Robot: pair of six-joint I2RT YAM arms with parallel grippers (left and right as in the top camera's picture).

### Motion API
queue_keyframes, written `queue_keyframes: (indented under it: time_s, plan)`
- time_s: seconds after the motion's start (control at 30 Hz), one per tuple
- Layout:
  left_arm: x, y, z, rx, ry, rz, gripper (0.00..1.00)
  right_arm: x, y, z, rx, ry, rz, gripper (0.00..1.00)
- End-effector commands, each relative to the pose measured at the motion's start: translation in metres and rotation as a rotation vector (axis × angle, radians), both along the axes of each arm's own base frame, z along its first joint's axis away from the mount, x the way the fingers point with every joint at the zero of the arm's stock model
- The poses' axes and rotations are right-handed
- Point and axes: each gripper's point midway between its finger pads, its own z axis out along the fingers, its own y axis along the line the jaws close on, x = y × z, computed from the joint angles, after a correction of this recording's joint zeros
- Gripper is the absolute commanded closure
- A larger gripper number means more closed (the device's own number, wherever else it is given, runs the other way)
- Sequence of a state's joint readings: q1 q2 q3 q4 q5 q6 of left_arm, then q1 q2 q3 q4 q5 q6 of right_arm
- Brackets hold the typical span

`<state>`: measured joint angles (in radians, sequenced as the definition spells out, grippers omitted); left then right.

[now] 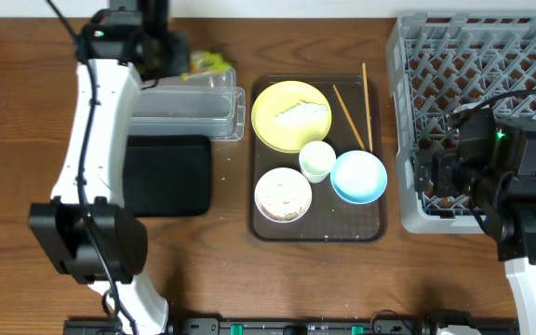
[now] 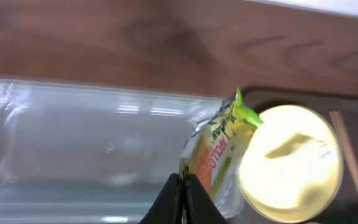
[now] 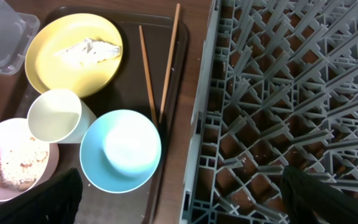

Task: Sort waste into correct bins and load items into the dishwasher rack
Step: 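Carry wrapper with left gripper and drop it into clear bin, then reach left gripper back to yellow plate and grasp white tissue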

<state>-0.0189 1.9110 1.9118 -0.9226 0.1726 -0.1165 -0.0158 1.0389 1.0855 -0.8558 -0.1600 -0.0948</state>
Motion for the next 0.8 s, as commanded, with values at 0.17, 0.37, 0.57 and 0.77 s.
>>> queue_keyframes:
  time_s: [0.17,0.37,0.57,0.77]
  plan:
    - [-0.011,0.054,-0.048,-0.001,0.136,0.122,0.94,0.002,0.003,0.006,0.004,-0.013,0.0,0.01]
    - [-0.011,0.057,-0.056,-0.006,0.15,0.127,0.46,0.002,0.003,0.006,0.004,-0.013,0.0,0.01]
    - [0.003,0.018,-0.034,0.019,0.068,-0.045,0.34,0.001,0.003,0.006,0.004,-0.011,0.0,0.01]
    - [0.012,-0.074,-0.026,0.058,-0.019,-0.279,0.29,0.001,0.003,0.005,0.004,-0.006,0.001,0.01]
